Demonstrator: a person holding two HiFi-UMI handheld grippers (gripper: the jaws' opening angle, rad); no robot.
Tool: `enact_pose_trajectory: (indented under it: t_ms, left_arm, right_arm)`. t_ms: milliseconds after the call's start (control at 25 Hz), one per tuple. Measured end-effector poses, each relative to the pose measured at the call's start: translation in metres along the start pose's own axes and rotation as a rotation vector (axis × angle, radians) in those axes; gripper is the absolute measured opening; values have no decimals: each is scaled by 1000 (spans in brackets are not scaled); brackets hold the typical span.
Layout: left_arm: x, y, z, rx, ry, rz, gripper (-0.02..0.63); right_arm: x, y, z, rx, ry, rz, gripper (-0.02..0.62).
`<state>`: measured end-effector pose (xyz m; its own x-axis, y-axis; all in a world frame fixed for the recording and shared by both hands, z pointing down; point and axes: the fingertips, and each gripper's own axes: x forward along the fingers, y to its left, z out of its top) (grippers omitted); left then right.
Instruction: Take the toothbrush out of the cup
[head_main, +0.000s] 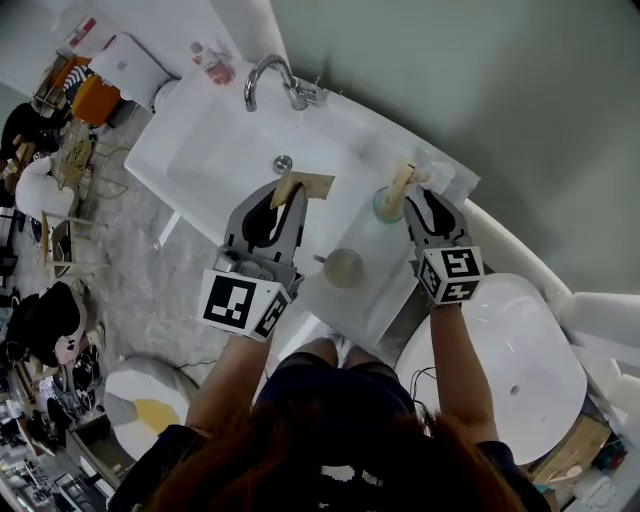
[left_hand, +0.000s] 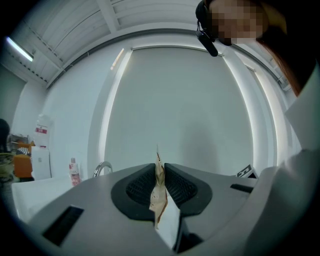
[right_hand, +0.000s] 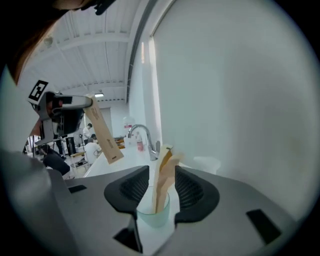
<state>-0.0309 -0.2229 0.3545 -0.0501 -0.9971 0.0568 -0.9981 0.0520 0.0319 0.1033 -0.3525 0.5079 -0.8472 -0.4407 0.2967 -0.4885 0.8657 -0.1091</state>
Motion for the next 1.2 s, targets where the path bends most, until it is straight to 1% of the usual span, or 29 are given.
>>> enact_pose_trajectory:
  t_ms: [120, 200, 320, 400, 520, 680, 760, 800, 880, 1040, 1200]
  left_arm:
    - [0, 9, -8, -4, 14, 22, 69]
    - [0, 13, -11, -4, 23, 33, 69]
    - [-2, 19, -13, -10, 29, 50, 69]
    - [-4, 21, -14, -13, 34, 60, 69]
    - [-8, 26, -17, -14, 37, 74, 69]
    - [-13, 33, -19, -16, 38, 87, 69]
    - [-15, 35, -19, -14, 39, 91, 69]
    - [-15, 36, -20, -13, 39, 92, 69]
    - [-16, 37, -19, -10, 39, 94, 69]
    - [-19, 40, -18, -7, 32, 99, 69]
    - [-22, 41, -11, -2, 15, 103, 69]
  right_arm:
    - [25, -1, -18, 31, 58, 36, 232]
    - [37, 0, -23, 50, 72, 52, 261]
    - [50, -1, -23, 45, 81, 49, 262]
    - [54, -2, -24, 40, 88, 47, 235]
    - [61, -1, -30, 35, 102, 55, 230]
    - [65, 1, -33, 38, 104, 64, 196]
    - [66, 2, -33, 44, 100, 70, 170]
    - [67, 3, -32, 45, 97, 73, 136]
    - [66, 5, -30, 46, 87, 78, 121]
    - [57, 7, -17, 53, 42, 80, 89]
    - [40, 11, 11, 67, -18, 98, 81]
